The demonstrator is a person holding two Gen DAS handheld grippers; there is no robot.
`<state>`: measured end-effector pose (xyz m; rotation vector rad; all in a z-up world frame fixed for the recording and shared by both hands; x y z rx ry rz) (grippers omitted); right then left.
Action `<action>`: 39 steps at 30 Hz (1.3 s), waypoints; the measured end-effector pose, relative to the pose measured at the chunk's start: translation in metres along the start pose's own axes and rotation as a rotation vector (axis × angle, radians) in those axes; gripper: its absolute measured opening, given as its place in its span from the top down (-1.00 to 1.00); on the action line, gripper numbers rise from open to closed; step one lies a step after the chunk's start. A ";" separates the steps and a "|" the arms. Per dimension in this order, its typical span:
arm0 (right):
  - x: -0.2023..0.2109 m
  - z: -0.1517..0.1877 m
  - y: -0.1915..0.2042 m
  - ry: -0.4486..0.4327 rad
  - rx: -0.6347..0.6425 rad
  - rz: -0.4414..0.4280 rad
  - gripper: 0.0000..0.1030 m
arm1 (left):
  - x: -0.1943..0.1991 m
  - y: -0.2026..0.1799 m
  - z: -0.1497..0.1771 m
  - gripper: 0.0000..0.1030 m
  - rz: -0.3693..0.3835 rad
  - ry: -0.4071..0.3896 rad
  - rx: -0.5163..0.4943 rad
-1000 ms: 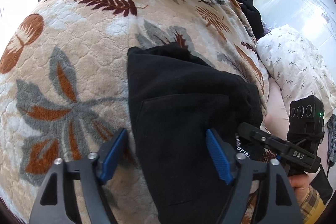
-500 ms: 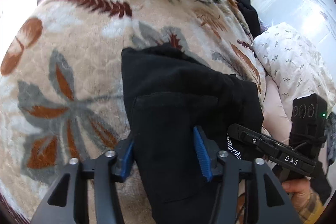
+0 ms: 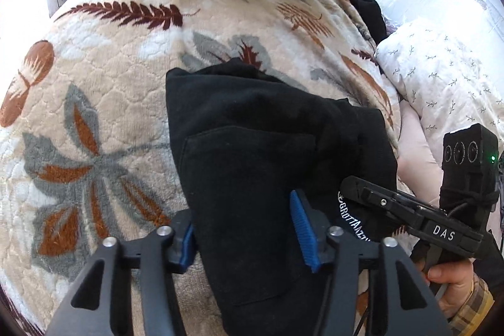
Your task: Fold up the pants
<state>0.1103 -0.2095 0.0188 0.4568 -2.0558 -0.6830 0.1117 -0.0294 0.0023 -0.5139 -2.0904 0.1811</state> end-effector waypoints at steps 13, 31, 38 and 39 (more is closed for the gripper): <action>0.014 -0.020 0.024 -0.059 0.041 -0.031 0.45 | 0.027 -0.007 -0.022 0.19 0.003 -0.061 -0.014; -0.002 -0.107 0.042 -0.124 0.096 -0.046 0.45 | 0.027 -0.007 -0.112 0.18 -0.020 -0.137 -0.044; -0.022 -0.141 0.038 -0.136 0.109 -0.032 0.45 | 0.008 0.001 -0.145 0.18 -0.027 -0.148 -0.041; -0.025 -0.146 0.037 -0.138 0.111 -0.028 0.45 | 0.004 0.002 -0.149 0.18 -0.026 -0.148 -0.039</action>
Point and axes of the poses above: each gripper's, at about its wrist camera, not at the fingertips, and x roughly against the way its jaws point, y to its left, z to its underside, the point moved 4 cm from there along -x, roughly the way its jaws point, and after that the axes turned 8 degrees about -y, right-handed, at the moved point
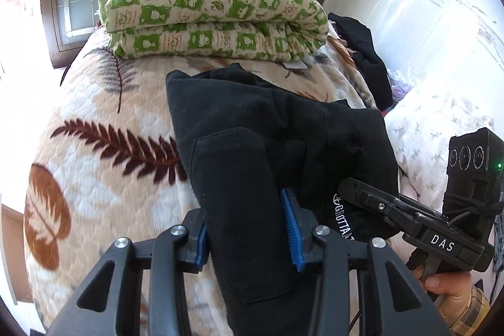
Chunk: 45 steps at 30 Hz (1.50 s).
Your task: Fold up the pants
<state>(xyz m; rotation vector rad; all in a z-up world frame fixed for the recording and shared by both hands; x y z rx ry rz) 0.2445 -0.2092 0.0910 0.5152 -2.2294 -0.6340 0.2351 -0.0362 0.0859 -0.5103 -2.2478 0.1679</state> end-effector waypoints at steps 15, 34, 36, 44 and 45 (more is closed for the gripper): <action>-0.052 -0.028 -0.035 0.033 -0.022 0.047 0.44 | -0.067 0.028 -0.015 0.18 0.009 0.039 0.051; -0.078 -0.009 -0.057 0.091 0.013 0.170 0.23 | -0.094 0.042 0.003 -0.13 -0.045 0.067 0.057; -0.074 -0.010 -0.052 0.089 0.027 0.180 0.21 | -0.088 0.040 0.002 -0.21 -0.060 0.070 0.044; -0.024 -0.008 -0.039 0.001 0.014 0.174 0.20 | -0.047 0.030 0.015 -0.27 -0.056 0.025 -0.012; -0.022 -0.006 -0.038 -0.001 0.013 0.172 0.20 | -0.047 0.029 0.019 -0.27 -0.057 0.028 -0.022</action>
Point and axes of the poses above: each gripper's, at about its wrist camera, not at the fingertips, and x roughly against the way its jaws point, y to its left, z to its underside, the point moved 4 cm from there along -x, roughly the way its jaws point, and after that the axes turned 8 degrees about -y, right-handed, at the moved point
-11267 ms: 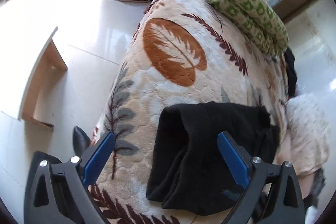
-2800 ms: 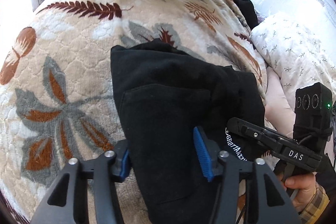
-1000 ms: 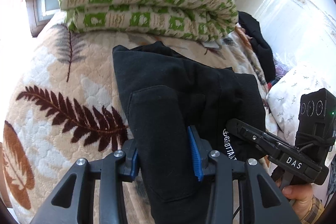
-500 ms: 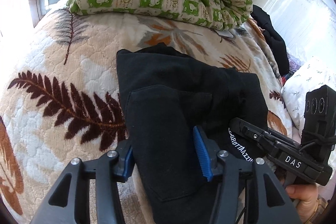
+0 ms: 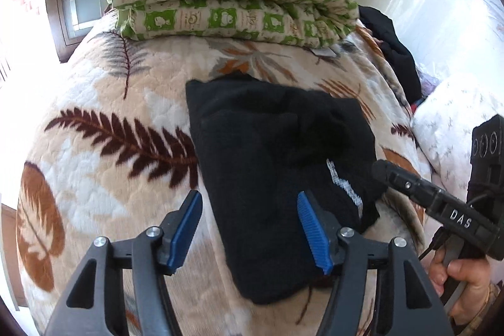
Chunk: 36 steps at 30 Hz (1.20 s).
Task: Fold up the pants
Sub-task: 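Release the bundle with the right gripper and pull both grippers back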
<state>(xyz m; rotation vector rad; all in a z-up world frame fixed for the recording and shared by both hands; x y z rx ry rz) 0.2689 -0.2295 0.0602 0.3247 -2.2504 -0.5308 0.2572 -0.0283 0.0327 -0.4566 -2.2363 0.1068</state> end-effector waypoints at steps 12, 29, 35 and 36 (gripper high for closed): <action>-0.017 0.028 -0.015 0.073 0.040 0.086 0.16 | -0.015 0.013 0.027 -0.54 -0.040 -0.004 0.036; 0.047 0.037 0.016 -0.016 0.069 0.045 0.10 | 0.045 0.008 0.042 -0.51 -0.024 -0.060 0.065; 0.058 0.057 0.021 0.001 0.067 0.032 0.06 | 0.064 0.010 0.057 -0.56 -0.026 -0.064 0.075; 0.058 0.059 0.020 0.008 0.064 0.033 0.06 | 0.067 0.010 0.060 -0.56 -0.030 -0.066 0.074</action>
Point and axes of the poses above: each gripper's, at about its wrist camera, not at the fingertips, and x roughly against the way its jaws point, y to its left, z to its underside, the point moved 4 cm from there along -x, roughly the way its jaws point, and after that the axes turned 8 degrees about -y, right-handed, at the moved point
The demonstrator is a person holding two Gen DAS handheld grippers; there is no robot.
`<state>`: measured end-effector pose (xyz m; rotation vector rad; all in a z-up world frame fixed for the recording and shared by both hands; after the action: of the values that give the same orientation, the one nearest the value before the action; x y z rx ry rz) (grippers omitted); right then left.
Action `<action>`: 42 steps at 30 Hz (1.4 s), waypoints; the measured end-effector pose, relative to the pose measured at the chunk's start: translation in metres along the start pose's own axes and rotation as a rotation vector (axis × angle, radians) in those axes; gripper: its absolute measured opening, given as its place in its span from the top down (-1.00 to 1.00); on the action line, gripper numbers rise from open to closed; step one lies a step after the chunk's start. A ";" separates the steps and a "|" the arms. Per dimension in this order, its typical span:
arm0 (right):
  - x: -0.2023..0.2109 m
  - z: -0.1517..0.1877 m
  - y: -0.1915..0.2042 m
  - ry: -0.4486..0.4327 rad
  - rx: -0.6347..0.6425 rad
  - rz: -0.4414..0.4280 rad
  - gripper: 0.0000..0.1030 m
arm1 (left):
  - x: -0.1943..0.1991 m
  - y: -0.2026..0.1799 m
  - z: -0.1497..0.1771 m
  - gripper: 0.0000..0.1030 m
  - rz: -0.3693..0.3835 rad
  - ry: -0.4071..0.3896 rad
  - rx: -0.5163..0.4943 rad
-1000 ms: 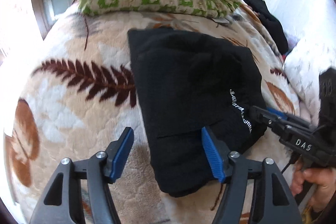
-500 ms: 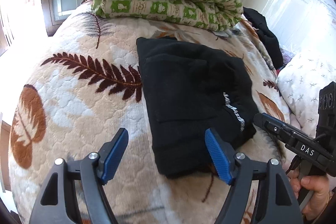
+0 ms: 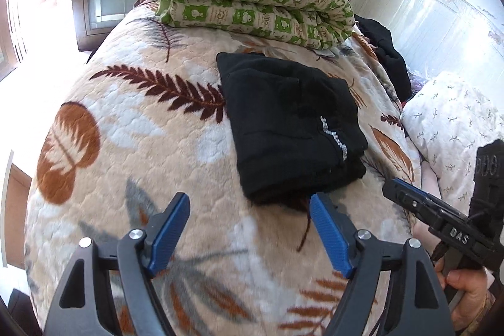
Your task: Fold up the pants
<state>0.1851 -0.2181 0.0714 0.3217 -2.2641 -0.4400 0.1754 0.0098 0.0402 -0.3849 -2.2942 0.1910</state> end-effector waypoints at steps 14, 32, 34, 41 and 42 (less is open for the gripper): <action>0.036 0.004 0.015 -0.051 0.049 0.021 0.04 | 0.026 0.004 0.019 -0.57 -0.026 0.007 0.019; 0.090 0.026 0.038 -0.099 0.100 0.027 -0.08 | 0.066 -0.004 0.043 -0.58 -0.036 -0.005 0.024; 0.095 0.030 0.039 -0.101 0.107 0.031 -0.08 | 0.068 -0.006 0.046 -0.58 -0.041 -0.006 0.017; 0.102 0.035 0.044 -0.109 0.131 0.036 -0.09 | 0.068 -0.016 0.055 -0.58 -0.054 0.007 -0.008; 0.104 0.035 0.045 -0.113 0.134 0.037 -0.09 | 0.069 -0.017 0.056 -0.58 -0.058 0.006 -0.016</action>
<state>0.0862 -0.2078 0.1366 0.3293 -2.4119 -0.2935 0.0859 0.0156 0.0541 -0.3259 -2.2994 0.1421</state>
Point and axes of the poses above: each gripper's, at about its wrist camera, not at the fingertips, and x roughly against the way its jaws point, y to its left, z to its underside, the point moved 4 cm from there along -x, roughly the way its jaws point, and after that the axes turned 8 degrees about -y, right-handed, at the moved point
